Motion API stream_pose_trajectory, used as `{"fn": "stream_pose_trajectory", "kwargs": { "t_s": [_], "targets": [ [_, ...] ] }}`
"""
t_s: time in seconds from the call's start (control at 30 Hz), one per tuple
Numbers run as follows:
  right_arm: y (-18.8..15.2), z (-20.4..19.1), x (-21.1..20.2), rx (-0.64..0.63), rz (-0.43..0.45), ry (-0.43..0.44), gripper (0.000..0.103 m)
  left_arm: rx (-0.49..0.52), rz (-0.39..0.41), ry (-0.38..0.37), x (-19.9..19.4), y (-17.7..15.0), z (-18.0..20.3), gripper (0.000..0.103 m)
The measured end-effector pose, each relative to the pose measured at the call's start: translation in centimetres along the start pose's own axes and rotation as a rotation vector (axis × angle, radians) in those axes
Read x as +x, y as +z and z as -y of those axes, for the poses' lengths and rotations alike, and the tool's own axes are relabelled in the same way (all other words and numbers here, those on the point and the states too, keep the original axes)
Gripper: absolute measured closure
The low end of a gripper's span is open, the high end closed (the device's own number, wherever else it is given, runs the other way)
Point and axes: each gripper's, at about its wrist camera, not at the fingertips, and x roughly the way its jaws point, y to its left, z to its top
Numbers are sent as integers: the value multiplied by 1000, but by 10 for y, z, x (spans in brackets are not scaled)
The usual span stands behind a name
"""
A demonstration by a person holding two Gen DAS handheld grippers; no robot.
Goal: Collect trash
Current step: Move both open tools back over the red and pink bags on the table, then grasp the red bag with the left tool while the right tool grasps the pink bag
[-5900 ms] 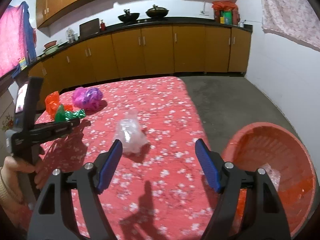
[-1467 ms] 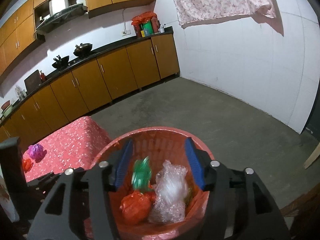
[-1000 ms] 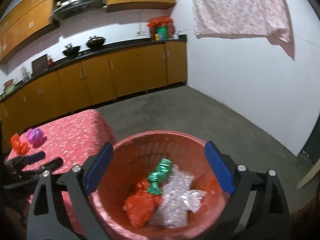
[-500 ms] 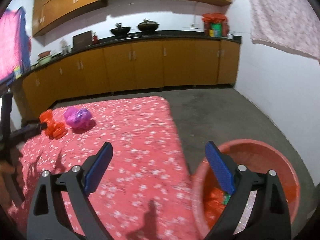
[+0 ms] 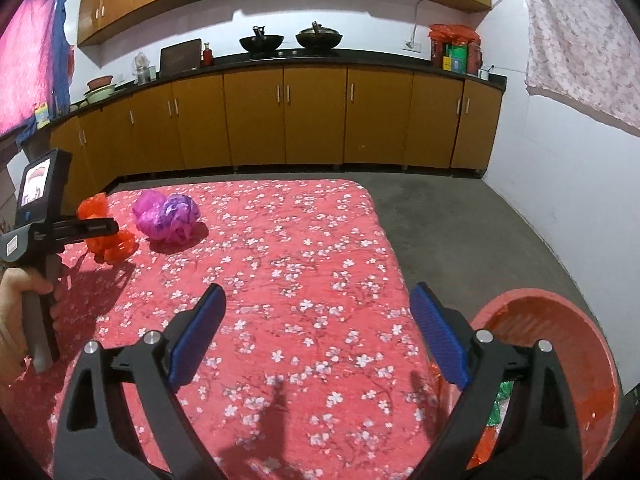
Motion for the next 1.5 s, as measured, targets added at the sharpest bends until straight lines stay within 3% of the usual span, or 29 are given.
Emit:
{"fn": "stream_pose_trajectory", "kwargs": {
  "t_s": [0.07,0.17,0.43,0.67,0.9,1.13,1.27,1.5],
  "targets": [
    [1,-5,2,-9,-2,9,12,6,-3,-29,-2,-1,1,55],
    [2,-13,5,-24,-3,21,12,26,12,-47,-6,-6,-4,60],
    [13,-50,27,-74,-14,90,12,23,38,-52,-28,-22,-41,61],
    [43,-103,71,-109,-14,188,12,48,63,-8,-42,-31,-67,61],
    [75,-150,120,-177,-28,224,12,39,68,-5,-39,-28,-72,60],
    [81,-184,157,-319,-100,233,13,50,63,-2,-32,-29,-70,60],
    [74,-187,167,-344,-138,227,31,52,63,-1,-33,-30,-70,60],
    [71,-170,161,-289,-137,238,46,52,54,5,-34,-31,-69,60]
  ]
}}
